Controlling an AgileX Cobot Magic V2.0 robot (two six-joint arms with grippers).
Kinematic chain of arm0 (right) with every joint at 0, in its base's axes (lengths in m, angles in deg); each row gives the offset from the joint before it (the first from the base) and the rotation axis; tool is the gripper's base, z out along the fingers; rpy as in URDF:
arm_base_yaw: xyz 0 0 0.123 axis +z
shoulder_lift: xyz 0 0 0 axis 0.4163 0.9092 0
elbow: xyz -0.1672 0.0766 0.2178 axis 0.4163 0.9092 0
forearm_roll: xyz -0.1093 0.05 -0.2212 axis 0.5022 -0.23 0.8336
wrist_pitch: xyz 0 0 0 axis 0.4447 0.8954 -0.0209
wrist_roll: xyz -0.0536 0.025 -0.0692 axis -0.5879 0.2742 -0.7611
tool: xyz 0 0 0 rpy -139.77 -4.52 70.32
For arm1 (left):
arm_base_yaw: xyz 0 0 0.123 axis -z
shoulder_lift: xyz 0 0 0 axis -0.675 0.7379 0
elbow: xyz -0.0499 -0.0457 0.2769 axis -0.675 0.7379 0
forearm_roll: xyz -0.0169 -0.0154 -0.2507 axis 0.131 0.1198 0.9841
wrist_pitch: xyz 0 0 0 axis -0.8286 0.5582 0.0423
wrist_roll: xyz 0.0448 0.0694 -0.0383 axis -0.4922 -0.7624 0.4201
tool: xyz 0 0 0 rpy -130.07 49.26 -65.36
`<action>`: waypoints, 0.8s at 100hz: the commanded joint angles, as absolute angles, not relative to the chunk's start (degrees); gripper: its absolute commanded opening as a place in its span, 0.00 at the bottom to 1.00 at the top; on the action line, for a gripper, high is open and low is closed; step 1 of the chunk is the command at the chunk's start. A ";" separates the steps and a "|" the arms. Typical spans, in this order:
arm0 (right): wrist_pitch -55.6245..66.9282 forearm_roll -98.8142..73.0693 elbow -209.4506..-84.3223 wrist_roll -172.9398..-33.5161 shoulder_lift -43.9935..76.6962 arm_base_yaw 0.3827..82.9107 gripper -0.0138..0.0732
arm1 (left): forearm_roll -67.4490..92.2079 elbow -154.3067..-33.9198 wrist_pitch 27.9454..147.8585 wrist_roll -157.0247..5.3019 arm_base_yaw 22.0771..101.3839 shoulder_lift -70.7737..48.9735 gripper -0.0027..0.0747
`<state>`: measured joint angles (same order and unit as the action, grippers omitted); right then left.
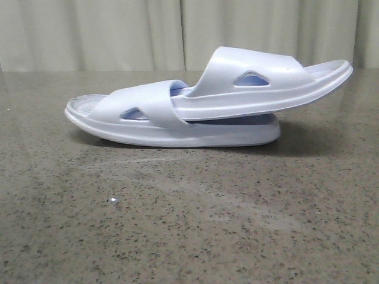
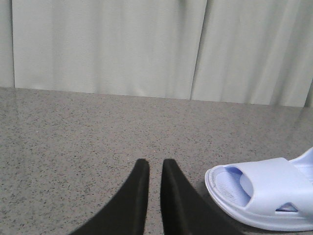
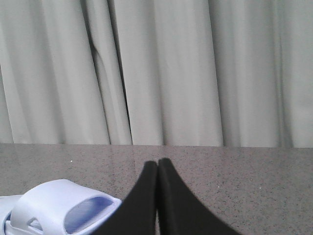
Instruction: Insert blue slippers together front up
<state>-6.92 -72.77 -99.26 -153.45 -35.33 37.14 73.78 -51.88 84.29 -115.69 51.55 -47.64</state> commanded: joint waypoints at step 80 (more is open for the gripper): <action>-7.75 -72.47 -100.84 -154.25 -34.85 37.19 0.04 | -9.76 -46.17 73.66 -43.77 53.06 -57.42 0.06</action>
<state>-6.92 -72.77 -99.26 -153.55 -35.33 37.14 -6.39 -47.28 81.07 -47.35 52.61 -55.36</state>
